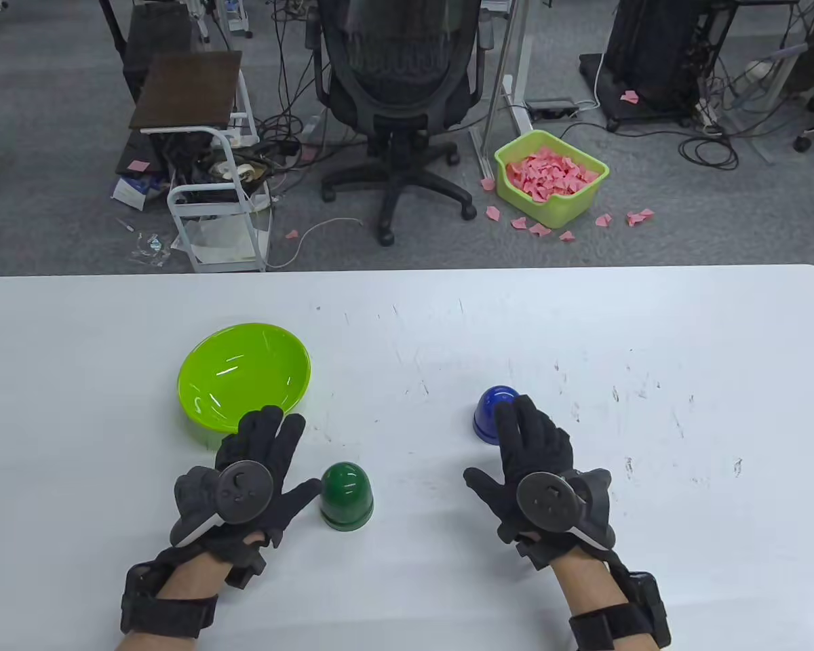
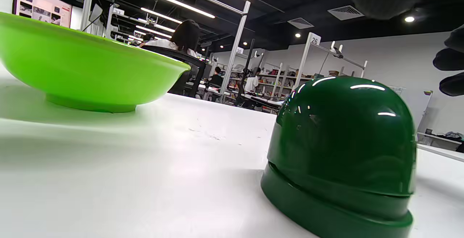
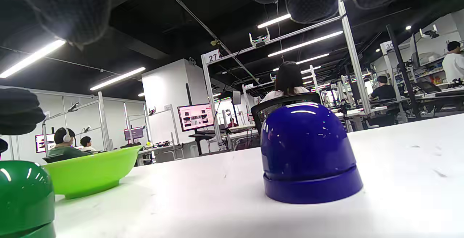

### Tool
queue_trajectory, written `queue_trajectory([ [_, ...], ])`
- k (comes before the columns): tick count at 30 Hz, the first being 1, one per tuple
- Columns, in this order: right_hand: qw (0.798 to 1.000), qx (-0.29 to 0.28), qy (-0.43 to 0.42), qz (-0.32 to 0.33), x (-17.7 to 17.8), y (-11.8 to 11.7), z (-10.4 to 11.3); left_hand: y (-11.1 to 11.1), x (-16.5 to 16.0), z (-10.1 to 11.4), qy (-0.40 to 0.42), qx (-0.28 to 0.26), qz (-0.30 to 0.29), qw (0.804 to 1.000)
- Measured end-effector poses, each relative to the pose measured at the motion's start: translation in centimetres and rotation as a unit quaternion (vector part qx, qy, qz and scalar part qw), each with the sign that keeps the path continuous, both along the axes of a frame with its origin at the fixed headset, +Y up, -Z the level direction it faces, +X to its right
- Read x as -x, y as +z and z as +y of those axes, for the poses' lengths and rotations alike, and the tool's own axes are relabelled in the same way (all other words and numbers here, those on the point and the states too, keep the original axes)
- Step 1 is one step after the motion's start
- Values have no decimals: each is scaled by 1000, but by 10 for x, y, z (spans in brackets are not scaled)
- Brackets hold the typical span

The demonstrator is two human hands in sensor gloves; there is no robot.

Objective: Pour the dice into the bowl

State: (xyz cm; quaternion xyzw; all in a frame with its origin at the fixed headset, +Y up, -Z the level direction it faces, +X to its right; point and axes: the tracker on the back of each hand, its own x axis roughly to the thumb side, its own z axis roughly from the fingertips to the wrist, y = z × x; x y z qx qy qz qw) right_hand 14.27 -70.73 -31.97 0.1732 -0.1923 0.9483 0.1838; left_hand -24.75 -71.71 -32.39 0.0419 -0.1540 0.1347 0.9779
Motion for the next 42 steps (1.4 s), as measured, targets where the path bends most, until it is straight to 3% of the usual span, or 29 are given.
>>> queue_trajectory([
  [32, 1000, -1, 18, -26, -6, -2, 3, 1, -4, 4, 11, 4, -18, 1000],
  [42, 996, 35, 57, -65, 2, -29, 16, 3, -8, 7, 13, -1, -29, 999],
])
